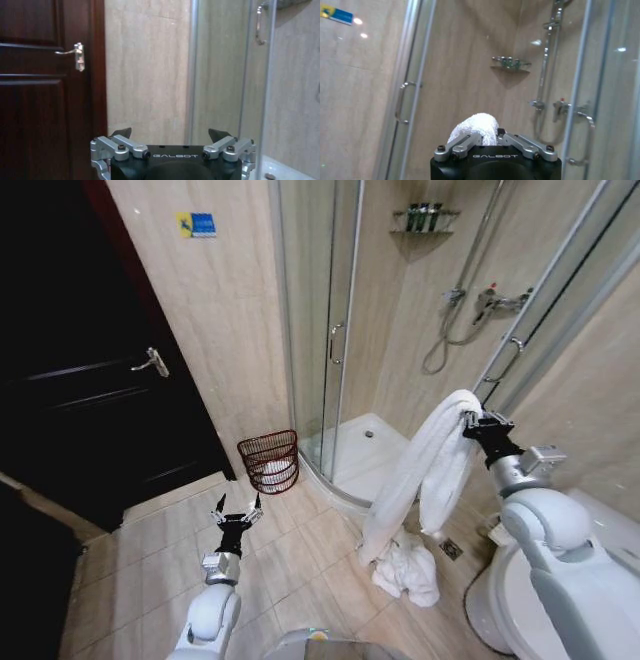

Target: Discard the used towel into the hamper.

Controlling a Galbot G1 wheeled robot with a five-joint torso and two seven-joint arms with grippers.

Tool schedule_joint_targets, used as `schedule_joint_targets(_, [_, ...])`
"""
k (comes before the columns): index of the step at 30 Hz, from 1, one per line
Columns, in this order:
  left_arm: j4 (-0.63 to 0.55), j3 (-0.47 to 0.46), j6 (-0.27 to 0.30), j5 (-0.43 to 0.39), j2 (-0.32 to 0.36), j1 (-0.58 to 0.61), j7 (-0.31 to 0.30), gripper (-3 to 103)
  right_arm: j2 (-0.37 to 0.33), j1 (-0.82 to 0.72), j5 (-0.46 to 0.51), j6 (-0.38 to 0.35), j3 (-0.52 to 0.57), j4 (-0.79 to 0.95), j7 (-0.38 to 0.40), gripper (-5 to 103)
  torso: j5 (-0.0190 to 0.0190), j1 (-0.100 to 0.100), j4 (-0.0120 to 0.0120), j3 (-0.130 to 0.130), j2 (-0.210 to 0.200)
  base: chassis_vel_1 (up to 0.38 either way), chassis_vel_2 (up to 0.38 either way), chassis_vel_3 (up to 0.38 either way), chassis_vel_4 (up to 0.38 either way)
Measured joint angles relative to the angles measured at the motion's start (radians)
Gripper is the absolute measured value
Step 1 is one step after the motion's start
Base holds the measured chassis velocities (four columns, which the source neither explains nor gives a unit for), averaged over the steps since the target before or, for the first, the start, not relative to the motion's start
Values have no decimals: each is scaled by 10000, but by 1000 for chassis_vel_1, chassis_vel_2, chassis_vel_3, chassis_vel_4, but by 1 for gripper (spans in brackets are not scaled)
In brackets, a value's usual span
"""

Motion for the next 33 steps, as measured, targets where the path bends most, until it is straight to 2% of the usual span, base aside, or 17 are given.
schedule_joint_targets(18, [26, -35, -79, 28, 25, 5, 4, 100, 87, -65, -44, 30, -28, 123, -89, 7, 0, 0, 1, 1, 0, 105, 109, 107, 104])
schedule_joint_targets(25, [104, -45, -464, 36, 23, 32, 105, 100, 192, -149, -123, 54, -46, 145, -135, 7, -2, 0, 4, 0, 1, 102, 90, 85, 83])
schedule_joint_targets(33, [132, -13, -532, 66, -26, 53, 118, 100, 249, -237, -173, 144, -44, 168, -182, 7, 2, 1, -2, 0, 2, 3, 5, 6, 2])
